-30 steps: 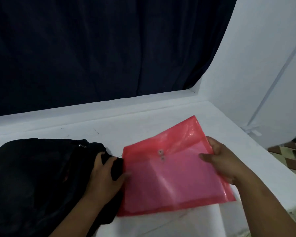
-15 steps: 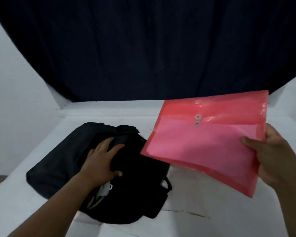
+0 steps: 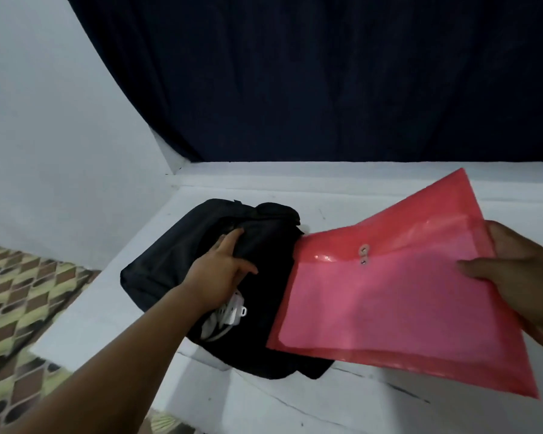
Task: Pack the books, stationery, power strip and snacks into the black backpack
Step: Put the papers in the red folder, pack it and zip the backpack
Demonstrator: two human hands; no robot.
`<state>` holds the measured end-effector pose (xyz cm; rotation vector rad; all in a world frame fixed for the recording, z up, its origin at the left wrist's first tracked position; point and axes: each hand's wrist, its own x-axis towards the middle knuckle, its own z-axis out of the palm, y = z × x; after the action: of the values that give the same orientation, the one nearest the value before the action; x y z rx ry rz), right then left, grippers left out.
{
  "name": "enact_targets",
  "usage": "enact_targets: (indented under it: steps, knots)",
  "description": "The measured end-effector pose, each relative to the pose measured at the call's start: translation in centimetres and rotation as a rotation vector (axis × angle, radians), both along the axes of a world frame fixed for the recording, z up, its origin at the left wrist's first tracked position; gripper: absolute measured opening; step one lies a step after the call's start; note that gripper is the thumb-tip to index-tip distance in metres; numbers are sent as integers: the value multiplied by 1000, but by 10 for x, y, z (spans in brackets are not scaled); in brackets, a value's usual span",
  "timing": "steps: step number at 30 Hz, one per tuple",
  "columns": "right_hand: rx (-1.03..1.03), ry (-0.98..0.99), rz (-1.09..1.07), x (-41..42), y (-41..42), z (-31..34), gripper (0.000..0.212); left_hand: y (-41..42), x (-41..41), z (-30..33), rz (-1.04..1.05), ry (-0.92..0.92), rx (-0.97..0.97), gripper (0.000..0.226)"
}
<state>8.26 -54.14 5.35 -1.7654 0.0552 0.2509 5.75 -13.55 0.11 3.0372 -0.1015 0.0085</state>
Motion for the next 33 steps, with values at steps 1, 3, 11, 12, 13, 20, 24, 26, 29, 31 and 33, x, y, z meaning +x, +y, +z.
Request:
enact_targets:
  steps: [1, 3, 11, 12, 13, 20, 24, 26, 29, 31, 33]
  knots:
    - [7, 4, 13, -1, 0, 3, 36, -4, 1, -3, 20, 36, 39, 31]
    - [12, 10, 44, -3, 4, 8, 36, -12, 3, -11, 38, 50, 140, 30]
    - [-69, 21, 102, -27, 54, 0, 31, -41, 3, -22, 123, 112, 472, 54]
    - [-77, 12, 104, -29, 58, 0, 30, -44, 3, -23, 133, 113, 496, 53]
    - [-84, 3, 110, -30, 63, 1, 30, -45, 3, -23, 144, 115, 519, 52]
    - [-125, -1, 125, -34, 66, 7, 34, -54, 5, -25, 188, 91, 609, 47]
    - [-161, 2, 116, -37, 60, 9, 32, -62, 6, -27, 208, 95, 650, 31]
    - [-174, -2, 111, -37, 58, 9, 30, -64, 6, -30, 211, 93, 654, 32]
    - [-174, -8, 119, -38, 54, 8, 31, -65, 6, -33, 207, 83, 639, 35]
    - [-171, 16, 123, -37, 51, 6, 31, -64, 7, -32, 217, 92, 615, 34]
    - [-146, 55, 116, -35, 49, 5, 32, -61, 8, -28, 231, 93, 581, 33]
